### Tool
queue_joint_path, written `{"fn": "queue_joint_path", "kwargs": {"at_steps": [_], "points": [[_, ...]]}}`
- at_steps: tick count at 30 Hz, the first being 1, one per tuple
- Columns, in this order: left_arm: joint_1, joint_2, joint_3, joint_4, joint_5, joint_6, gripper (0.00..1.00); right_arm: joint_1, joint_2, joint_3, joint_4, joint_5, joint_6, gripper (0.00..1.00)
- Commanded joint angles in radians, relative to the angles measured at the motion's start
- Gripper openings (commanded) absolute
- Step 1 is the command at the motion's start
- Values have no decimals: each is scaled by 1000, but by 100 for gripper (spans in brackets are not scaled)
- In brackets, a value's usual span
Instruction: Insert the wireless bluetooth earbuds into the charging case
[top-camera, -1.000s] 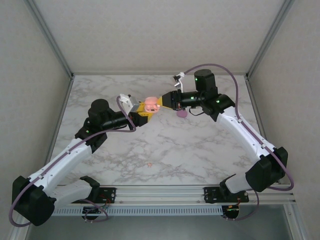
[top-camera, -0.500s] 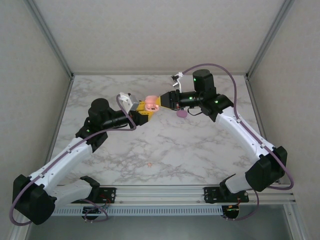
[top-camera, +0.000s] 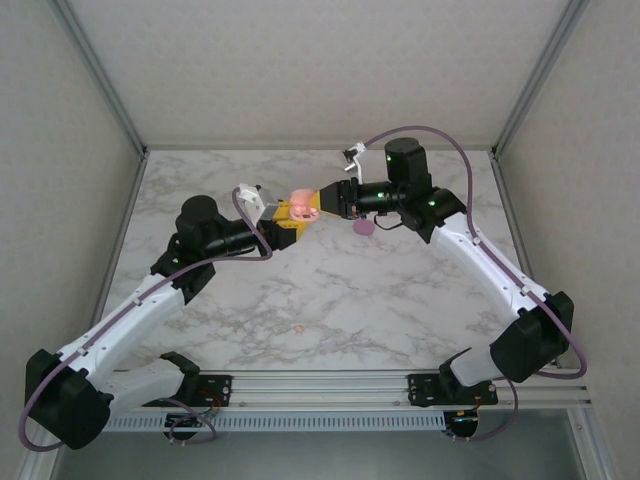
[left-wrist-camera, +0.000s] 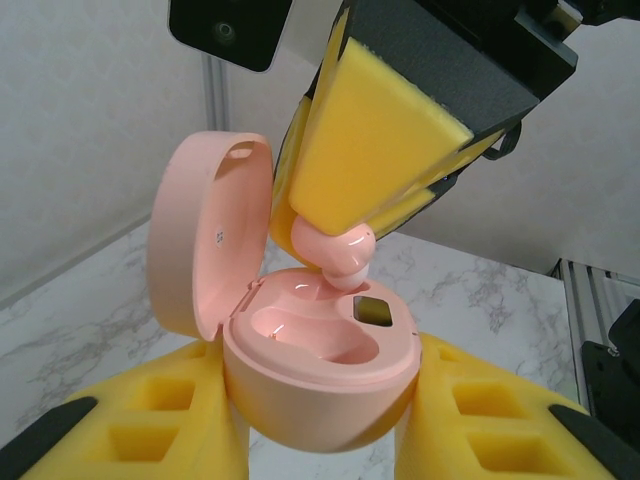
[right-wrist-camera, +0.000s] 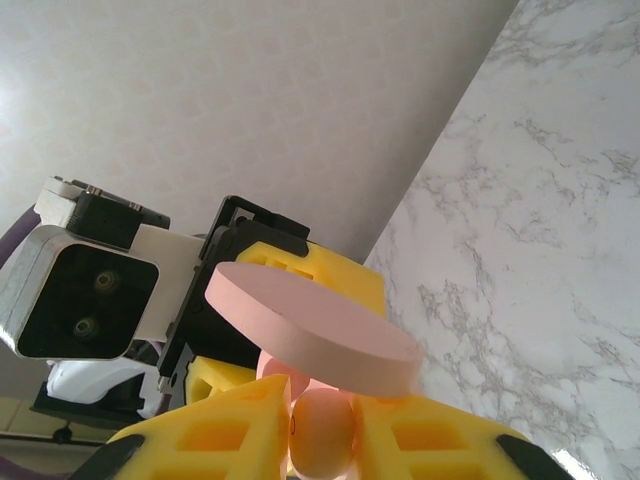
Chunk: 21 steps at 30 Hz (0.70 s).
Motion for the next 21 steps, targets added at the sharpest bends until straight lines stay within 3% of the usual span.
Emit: {"fn": "queue_joint_path", "kwargs": {"at_steps": [1, 21], "points": [[-13, 4, 43, 30, 34, -8, 22, 8, 3, 19, 68, 19, 30, 23], [-14, 14, 53, 49, 25, -30, 22, 14, -12, 21, 1, 118, -17, 26]]}}
